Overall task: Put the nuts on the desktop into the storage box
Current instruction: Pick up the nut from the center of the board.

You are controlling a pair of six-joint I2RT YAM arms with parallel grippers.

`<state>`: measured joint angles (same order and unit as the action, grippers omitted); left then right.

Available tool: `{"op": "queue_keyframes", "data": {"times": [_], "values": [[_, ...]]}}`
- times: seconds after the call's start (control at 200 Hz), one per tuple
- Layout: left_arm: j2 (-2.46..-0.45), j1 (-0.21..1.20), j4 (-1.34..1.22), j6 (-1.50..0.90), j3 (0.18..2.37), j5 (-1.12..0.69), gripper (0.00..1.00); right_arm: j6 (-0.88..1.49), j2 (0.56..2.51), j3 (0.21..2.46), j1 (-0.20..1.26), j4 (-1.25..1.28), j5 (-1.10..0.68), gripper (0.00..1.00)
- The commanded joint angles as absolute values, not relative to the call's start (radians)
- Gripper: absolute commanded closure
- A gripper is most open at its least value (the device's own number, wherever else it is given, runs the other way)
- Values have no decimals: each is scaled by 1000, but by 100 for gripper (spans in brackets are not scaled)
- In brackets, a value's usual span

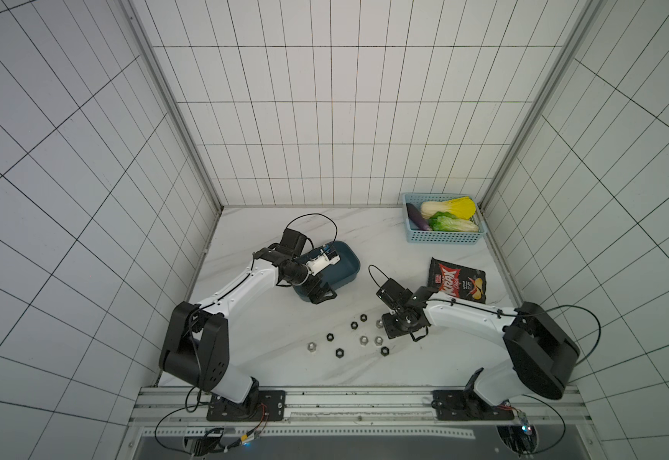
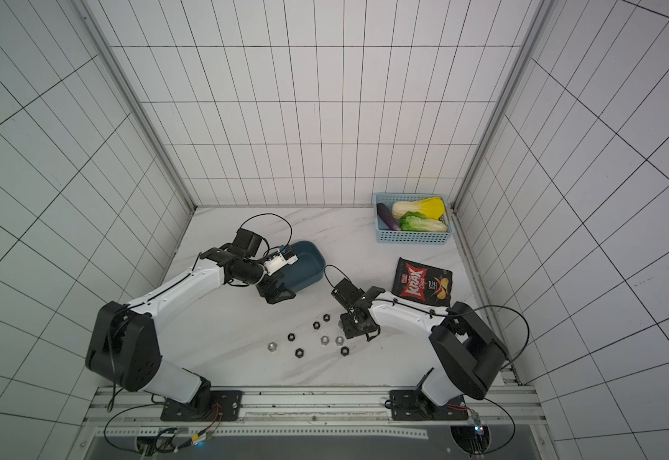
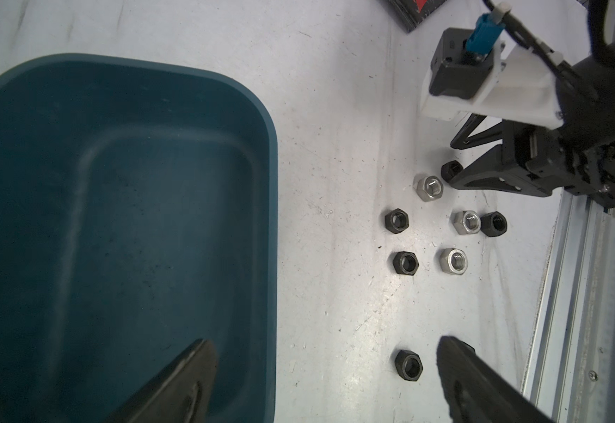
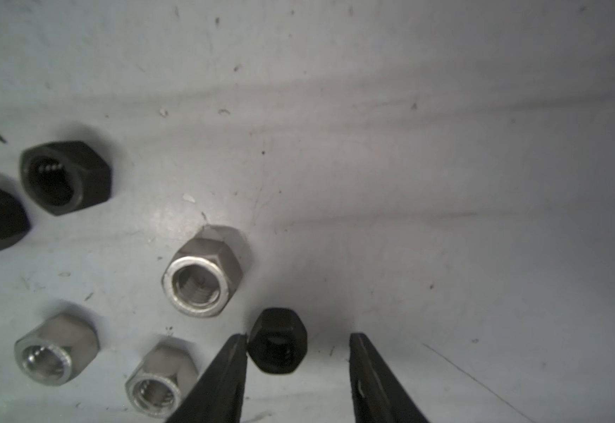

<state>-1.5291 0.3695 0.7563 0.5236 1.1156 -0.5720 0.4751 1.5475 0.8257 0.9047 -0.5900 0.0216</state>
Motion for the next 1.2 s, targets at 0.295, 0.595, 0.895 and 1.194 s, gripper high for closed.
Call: {"op": "queue_keyframes", "data": {"times": [0.295,0.595,0.895,1.194], "values": [[-1512,364,745,527,1107,-570,2,461,1586,854,911,-588,57,72],[-1520,364,746,412,1164,-647,2,431,1440,820,911,-572,101,76],[-1595,359,902,183,1370,-899,2,289,1129,836,911,-483,191,76],[-1686,366,892,-103,1439,-1402,5,196,1002,836,915,-145,113,76]]}}
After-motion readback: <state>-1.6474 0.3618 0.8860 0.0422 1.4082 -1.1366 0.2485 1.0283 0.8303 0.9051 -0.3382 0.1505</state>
